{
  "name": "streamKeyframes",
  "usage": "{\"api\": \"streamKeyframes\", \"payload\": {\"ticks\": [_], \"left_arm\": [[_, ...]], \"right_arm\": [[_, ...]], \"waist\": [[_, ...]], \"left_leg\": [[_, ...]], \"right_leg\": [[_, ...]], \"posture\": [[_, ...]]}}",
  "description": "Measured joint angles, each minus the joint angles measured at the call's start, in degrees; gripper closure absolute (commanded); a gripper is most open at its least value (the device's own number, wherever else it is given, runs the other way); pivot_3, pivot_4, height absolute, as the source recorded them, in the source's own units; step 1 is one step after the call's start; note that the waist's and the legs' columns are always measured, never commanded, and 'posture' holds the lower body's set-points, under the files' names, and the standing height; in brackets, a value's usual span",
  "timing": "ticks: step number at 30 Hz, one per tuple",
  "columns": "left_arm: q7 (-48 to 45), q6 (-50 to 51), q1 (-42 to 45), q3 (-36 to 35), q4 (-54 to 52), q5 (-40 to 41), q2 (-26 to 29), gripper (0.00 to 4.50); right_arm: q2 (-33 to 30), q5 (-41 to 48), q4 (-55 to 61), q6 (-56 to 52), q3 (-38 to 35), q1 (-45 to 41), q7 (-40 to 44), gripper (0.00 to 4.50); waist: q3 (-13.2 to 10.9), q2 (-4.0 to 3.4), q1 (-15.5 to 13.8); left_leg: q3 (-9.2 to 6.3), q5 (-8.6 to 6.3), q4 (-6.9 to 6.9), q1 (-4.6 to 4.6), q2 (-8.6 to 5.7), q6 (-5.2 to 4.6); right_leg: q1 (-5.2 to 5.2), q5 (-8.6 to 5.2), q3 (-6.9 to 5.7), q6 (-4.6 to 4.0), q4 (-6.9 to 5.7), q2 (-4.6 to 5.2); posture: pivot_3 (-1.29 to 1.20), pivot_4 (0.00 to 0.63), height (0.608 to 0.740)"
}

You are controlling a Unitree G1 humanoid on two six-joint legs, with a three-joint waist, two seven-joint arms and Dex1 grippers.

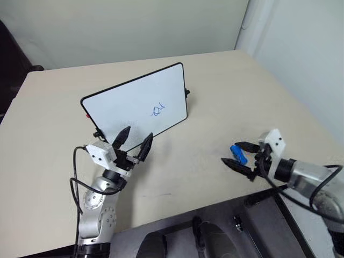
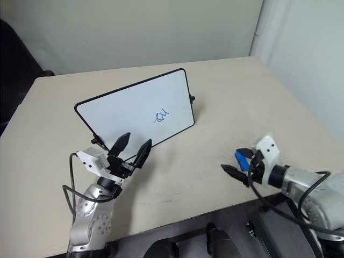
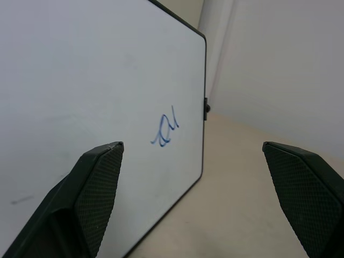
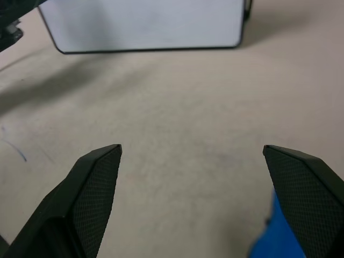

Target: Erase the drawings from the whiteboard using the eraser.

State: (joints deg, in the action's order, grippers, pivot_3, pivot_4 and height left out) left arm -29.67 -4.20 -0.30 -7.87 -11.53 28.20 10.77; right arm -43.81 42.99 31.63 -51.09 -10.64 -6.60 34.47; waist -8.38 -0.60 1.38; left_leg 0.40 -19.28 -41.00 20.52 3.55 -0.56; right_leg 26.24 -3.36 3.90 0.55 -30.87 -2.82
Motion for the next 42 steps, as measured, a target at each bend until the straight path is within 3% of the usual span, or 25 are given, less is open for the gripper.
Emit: {"api": "streamKeyframes", "payload": {"ticks": [8, 14, 29, 33, 39, 42], "left_arm": [[0.0, 0.0, -1.6, 1.5, -2.0, 0.0, -1.1, 0.00], [1.2, -0.4, -2.9, 1.7, -2.4, -0.8, -1.9, 0.00], [2.3, -0.7, -4.0, 0.7, -3.7, -0.8, -1.4, 0.00], [2.4, -0.7, -4.2, 0.6, -3.9, -0.8, -1.3, 0.00], [2.5, -0.7, -4.4, 0.2, -4.3, -0.8, -1.2, 0.00], [2.5, -0.7, -4.4, 0.1, -4.3, -0.8, -1.2, 0.00]], "right_arm": [[0.1, 2.8, -2.7, -13.1, -0.1, -6.2, -6.8, 0.04], [1.1, 0.3, -7.2, -16.0, 0.7, -9.5, -10.6, 0.04], [1.0, -4.9, -11.2, -18.8, 4.6, -9.5, -10.8, 0.04], [0.9, -6.2, -11.3, -18.7, 4.9, -9.4, -10.7, 1.26], [0.7, -7.1, -11.1, -17.4, 5.1, -8.2, -9.3, 3.45], [0.2, -7.3, -10.4, -16.3, 5.4, -7.7, -8.0, 4.15]], "waist": [[0.0, -0.02, 0.0], [0.0, -0.05, -0.1], [0.0, -0.06, -0.2], [0.0, -0.06, -0.2], [0.0, -0.06, -0.2], [0.0, -0.06, -0.2]], "left_leg": [[-0.03, -0.04, 0.03, 0.02, -0.59, -0.08], [-0.11, -0.11, 0.03, 0.09, -0.52, -0.20], [-0.05, -0.18, 0.00, 0.22, -0.57, -0.33], [-0.05, -0.18, 0.00, 0.21, -0.57, -0.33], [-0.05, -0.18, -0.01, 0.21, -0.57, -0.33], [-0.05, -0.18, -0.01, 0.21, -0.58, -0.33]], "right_leg": [[0.04, -0.06, -0.49, 0.11, -0.01, 0.00], [0.06, -0.16, -0.40, 0.38, 0.00, 0.15], [0.19, -0.38, -0.28, 0.60, -0.01, 0.21], [0.19, -0.38, -0.27, 0.60, -0.02, 0.20], [0.19, -0.38, -0.27, 0.60, -0.03, 0.19], [0.18, -0.38, -0.27, 0.60, -0.03, 0.19]], "posture": [[0.00, 0.150, 0.740], [0.00, 0.150, 0.740], [0.00, 0.150, 0.740], [0.00, 0.150, 0.740], [0.00, 0.150, 0.740], [0.00, 0.150, 0.740]]}}
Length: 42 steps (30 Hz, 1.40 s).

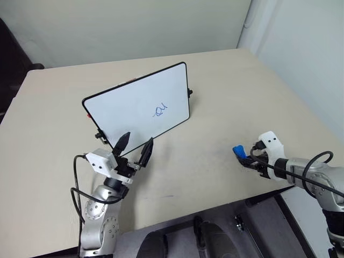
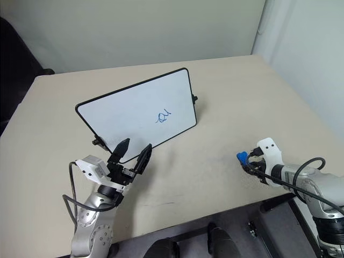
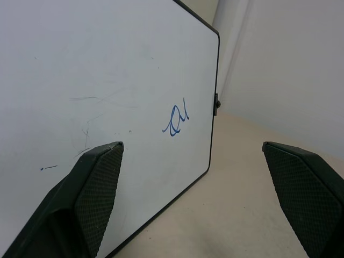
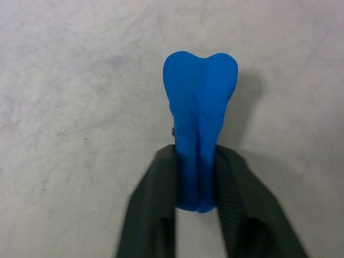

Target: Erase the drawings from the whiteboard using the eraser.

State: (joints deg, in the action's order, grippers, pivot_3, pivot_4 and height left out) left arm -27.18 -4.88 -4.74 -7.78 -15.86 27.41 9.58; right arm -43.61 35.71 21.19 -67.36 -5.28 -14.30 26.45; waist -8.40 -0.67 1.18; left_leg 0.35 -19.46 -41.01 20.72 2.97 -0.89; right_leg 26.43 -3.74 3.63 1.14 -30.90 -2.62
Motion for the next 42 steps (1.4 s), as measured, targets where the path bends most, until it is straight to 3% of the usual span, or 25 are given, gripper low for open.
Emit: {"api": "streamKeyframes", "payload": {"ticks": [9, 19, 29, 38, 42], "left_arm": [[-0.2, 0.0, 0.1, 0.2, 0.0, 0.0, -0.1, 0.00], [0.1, -0.2, 1.0, -0.4, 0.1, -0.5, 0.5, 0.00], [0.4, -0.4, 1.3, -1.6, 2.1, -1.5, 0.8, 0.00], [0.0, -0.7, 1.1, -2.3, 2.4, -1.2, 0.7, 0.00], [-0.2, -0.7, 0.9, -2.6, 2.4, -0.6, 0.7, 0.00]], "right_arm": [[0.3, 0.1, 4.2, 5.6, 1.1, 2.2, 4.3, 4.25], [9.5, 1.0, 3.8, 11.5, 0.0, -5.1, 4.1, 4.25], [17.3, -2.0, 0.9, 18.6, 6.2, -11.2, 3.8, 4.25], [30.0, -8.4, -11.2, 27.9, 13.6, -18.8, 3.4, 4.25], [35.1, -12.0, -20.3, 32.2, 14.5, -23.0, 1.6, 4.25]], "waist": [[0.0, 0.00, 0.0], [0.0, 0.00, 0.0], [0.0, -0.01, 0.0], [0.0, 0.01, 0.2], [0.0, 0.01, 0.2]], "left_leg": [[0.00, 0.00, -0.01, -0.02, -0.02, 0.00], [0.01, 0.01, -0.05, -0.10, 0.02, -0.01], [0.01, 0.02, -0.05, -0.11, 0.10, 0.02], [0.03, 0.07, -0.04, -0.09, 0.12, 0.09], [0.06, 0.08, -0.04, -0.05, 0.12, 0.12]], "right_leg": [[0.00, 0.00, 0.02, -0.01, -0.02, -0.01], [-0.02, 0.05, 0.05, -0.05, -0.06, -0.01], [0.03, 0.19, 0.32, -0.30, -0.07, 0.10], [0.24, 0.36, 0.81, -0.39, -0.17, -0.02], [0.31, 0.73, 0.84, -0.92, -0.18, -0.01]], "posture": [[0.00, 0.150, 0.740], [0.00, 0.150, 0.740], [0.00, 0.150, 0.740], [0.00, 0.150, 0.740], [0.00, 0.150, 0.740]]}}
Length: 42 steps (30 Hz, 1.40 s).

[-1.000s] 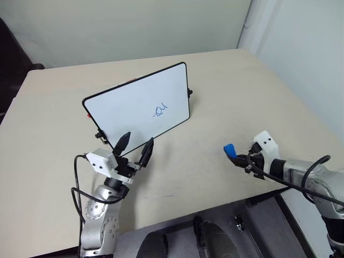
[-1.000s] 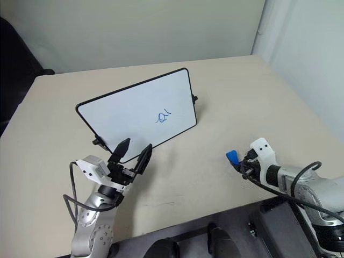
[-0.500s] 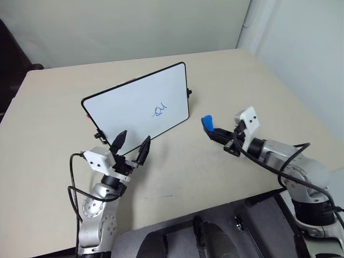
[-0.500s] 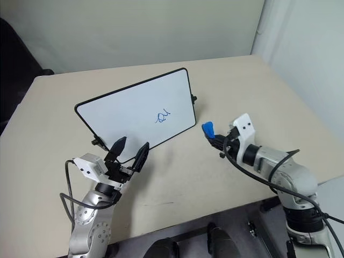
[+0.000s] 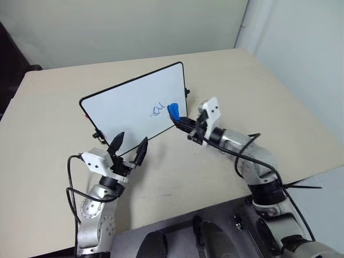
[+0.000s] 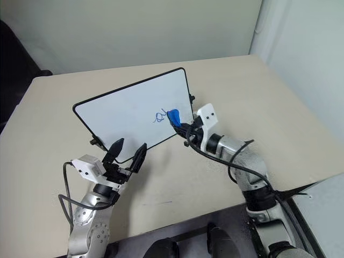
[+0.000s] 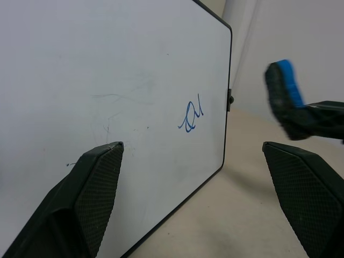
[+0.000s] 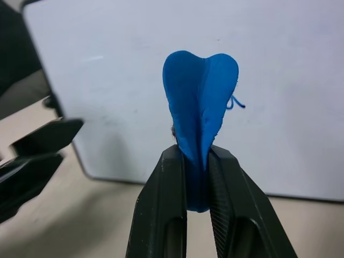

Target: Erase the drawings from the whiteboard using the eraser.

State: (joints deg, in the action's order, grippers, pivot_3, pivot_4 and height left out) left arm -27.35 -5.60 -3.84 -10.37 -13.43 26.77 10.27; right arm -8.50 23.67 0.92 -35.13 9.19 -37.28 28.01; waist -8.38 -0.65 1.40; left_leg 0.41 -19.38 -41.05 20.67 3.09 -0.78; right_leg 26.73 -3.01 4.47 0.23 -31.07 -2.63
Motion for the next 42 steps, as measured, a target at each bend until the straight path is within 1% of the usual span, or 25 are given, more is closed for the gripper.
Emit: {"api": "streamKeyframes", "payload": {"ticks": [4, 9, 14, 22, 28, 31, 38, 42], "left_arm": [[-0.1, 0.0, -0.1, -0.1, -0.1, 0.6, 0.2, 0.00], [0.0, 0.5, -0.2, -0.1, -0.1, 0.9, 0.4, 0.00], [0.0, 0.7, -0.3, -0.1, -0.4, 1.0, 0.5, 0.00], [0.0, 0.8, -1.1, -0.1, -1.3, 1.2, 0.5, 0.00], [0.2, 1.0, -1.7, -0.1, -2.4, 1.3, 0.5, 0.00], [0.2, 1.1, -2.0, -0.1, -2.6, 1.4, 0.5, 0.00], [0.4, 1.2, -2.4, -0.1, -2.8, 1.6, 0.7, 0.00], [0.3, 1.3, -2.0, -0.2, -2.8, 1.8, 1.1, 0.00]], "right_arm": [[2.3, -4.6, -8.1, 3.9, 0.6, -4.0, -2.0, 4.25], [4.8, -9.4, -14.1, 7.4, 1.3, -5.4, -3.1, 4.25], [6.4, -14.1, -17.4, 10.3, 3.6, -7.0, -3.4, 4.25], [9.2, -18.5, -21.2, 12.5, 6.5, -9.5, -3.2, 4.25], [10.8, -22.4, -24.0, 15.5, 10.9, -10.4, -1.2, 4.25], [12.1, -23.2, -24.9, 16.4, 11.9, -10.4, -0.1, 4.25], [12.9, -23.8, -28.4, 17.6, 10.9, -12.1, -0.3, 4.25], [12.7, -23.9, -33.4, 17.7, 7.2, -15.1, -4.2, 4.25]], "waist": [[0.0, 0.00, -0.1], [0.0, 0.00, -0.1], [0.0, 0.00, 0.0], [0.0, 0.00, 0.1], [0.0, 0.01, 0.5], [0.0, 0.01, 0.6], [0.0, 0.02, 0.5], [0.0, 0.02, 0.5]], "left_leg": [[0.00, 0.00, 0.01, 0.13, 0.02, 0.00], [0.05, 0.00, 0.01, 0.36, 0.04, 0.01], [0.08, -0.01, 0.03, 0.38, 0.10, 0.02], [0.09, -0.01, 0.02, 0.37, 0.10, 0.02], [0.10, 0.01, 0.02, 0.37, 0.27, 0.06], [0.12, 0.01, 0.02, 0.36, 0.38, 0.10], [0.17, 0.03, 0.02, 0.37, 0.50, 0.17], [0.17, 0.05, 0.02, 0.36, 0.53, 0.21]], "right_leg": [[0.12, 0.01, 0.00, -0.02, 0.00, 0.01], [0.36, -0.01, 0.00, -0.06, 0.00, 0.02], [0.41, -0.03, 0.00, -0.09, -0.02, 0.01], [0.42, 0.01, 0.00, -0.15, -0.06, 0.01], [0.45, 0.06, 0.00, -0.24, -0.09, -0.06], [0.46, 0.09, -0.02, -0.31, -0.09, -0.12], [0.43, 0.19, -0.08, -0.47, -0.09, -0.13], [0.43, 0.34, -0.09, -0.57, -0.12, -0.13]], "posture": [[0.00, 0.150, 0.740], [0.00, 0.150, 0.740], [0.00, 0.150, 0.740], [0.00, 0.150, 0.740], [0.00, 0.150, 0.740], [0.00, 0.150, 0.740], [0.00, 0.150, 0.740], [0.00, 0.150, 0.740]]}}
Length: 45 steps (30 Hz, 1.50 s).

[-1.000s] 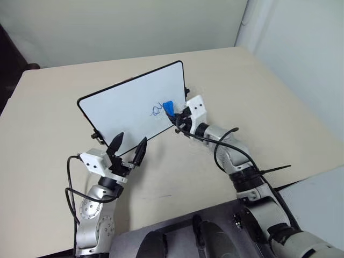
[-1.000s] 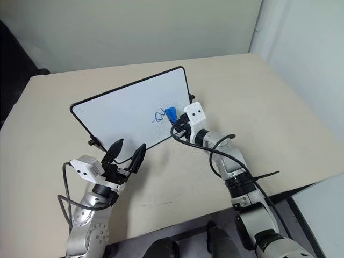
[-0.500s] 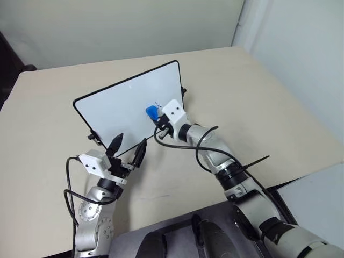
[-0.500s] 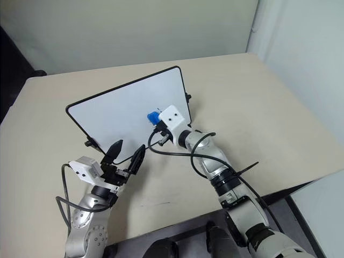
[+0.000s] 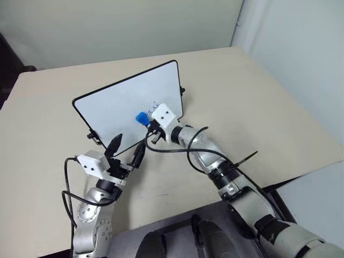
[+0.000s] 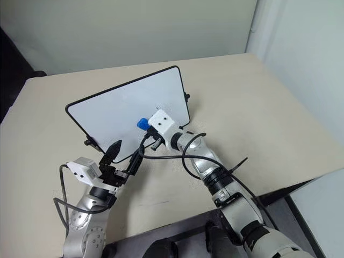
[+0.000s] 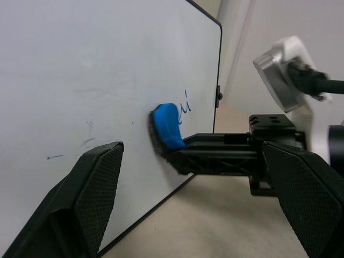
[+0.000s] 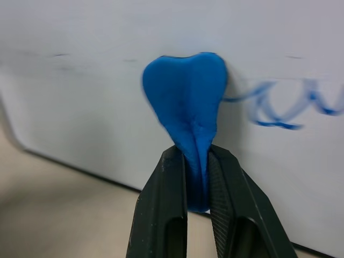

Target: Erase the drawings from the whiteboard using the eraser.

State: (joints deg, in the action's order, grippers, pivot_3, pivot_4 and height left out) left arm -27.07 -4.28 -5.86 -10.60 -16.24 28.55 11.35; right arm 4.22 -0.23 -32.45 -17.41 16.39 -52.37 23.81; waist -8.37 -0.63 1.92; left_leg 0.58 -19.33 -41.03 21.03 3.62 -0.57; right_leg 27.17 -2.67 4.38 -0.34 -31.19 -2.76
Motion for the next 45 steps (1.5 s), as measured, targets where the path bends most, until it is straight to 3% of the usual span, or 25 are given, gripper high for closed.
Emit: {"api": "streamKeyframes", "payload": {"ticks": [7, 12, 19, 33, 45], "left_arm": [[-0.1, 0.3, 0.8, 0.1, 0.2, 0.0, 0.0, 0.00], [-0.2, 0.3, 1.8, 0.2, 0.6, -0.1, 0.0, 0.00], [-0.3, 0.3, 2.3, 0.4, 1.1, -0.2, -0.1, 0.00], [-0.4, 0.2, 2.0, 0.3, 1.2, -0.2, -0.4, 0.00], [-1.0, -0.2, 2.0, 0.4, 1.2, -0.2, -1.0, 0.00]], "right_arm": [[-0.9, 0.6, -9.9, 0.4, -9.3, -4.7, -9.9, 4.25], [-1.4, 0.6, -11.4, 1.4, -11.4, -5.8, -11.2, 4.25], [0.4, 0.4, -8.5, 2.1, -8.8, -3.8, -8.1, 4.25], [2.6, -0.1, 4.5, 1.6, 1.3, 0.1, 1.1, 4.25], [2.6, 0.3, 1.8, -0.5, -1.9, -0.6, -1.1, 4.25]], "waist": [[0.0, 0.03, 0.0], [0.0, 0.03, 0.1], [0.0, 0.03, 0.5], [0.0, 0.05, 1.0], [0.0, 0.07, 0.5]], "left_leg": [[0.00, 0.38, -0.05, -0.03, 0.00, -0.21], [-0.05, 0.37, 0.02, -0.02, 0.06, -0.21], [-0.04, 0.18, 0.16, 0.15, 0.10, 0.02], [0.00, 0.10, 0.12, 0.14, 0.09, 0.09], [0.00, 0.10, 0.09, 0.13, 0.09, 0.10]], "right_leg": [[-0.01, 0.27, 0.01, 0.24, 0.06, -0.01], [0.14, 0.36, -0.10, 0.27, 0.06, -0.08], [0.45, 0.36, -0.10, -0.24, 0.09, -0.13], [0.39, 0.30, -0.07, -0.25, 0.10, -0.13], [0.35, 0.28, -0.07, -0.23, 0.10, -0.11]], "posture": [[0.00, 0.150, 0.740], [0.00, 0.150, 0.740], [0.00, 0.150, 0.740], [0.00, 0.150, 0.740], [0.00, 0.150, 0.740]]}}
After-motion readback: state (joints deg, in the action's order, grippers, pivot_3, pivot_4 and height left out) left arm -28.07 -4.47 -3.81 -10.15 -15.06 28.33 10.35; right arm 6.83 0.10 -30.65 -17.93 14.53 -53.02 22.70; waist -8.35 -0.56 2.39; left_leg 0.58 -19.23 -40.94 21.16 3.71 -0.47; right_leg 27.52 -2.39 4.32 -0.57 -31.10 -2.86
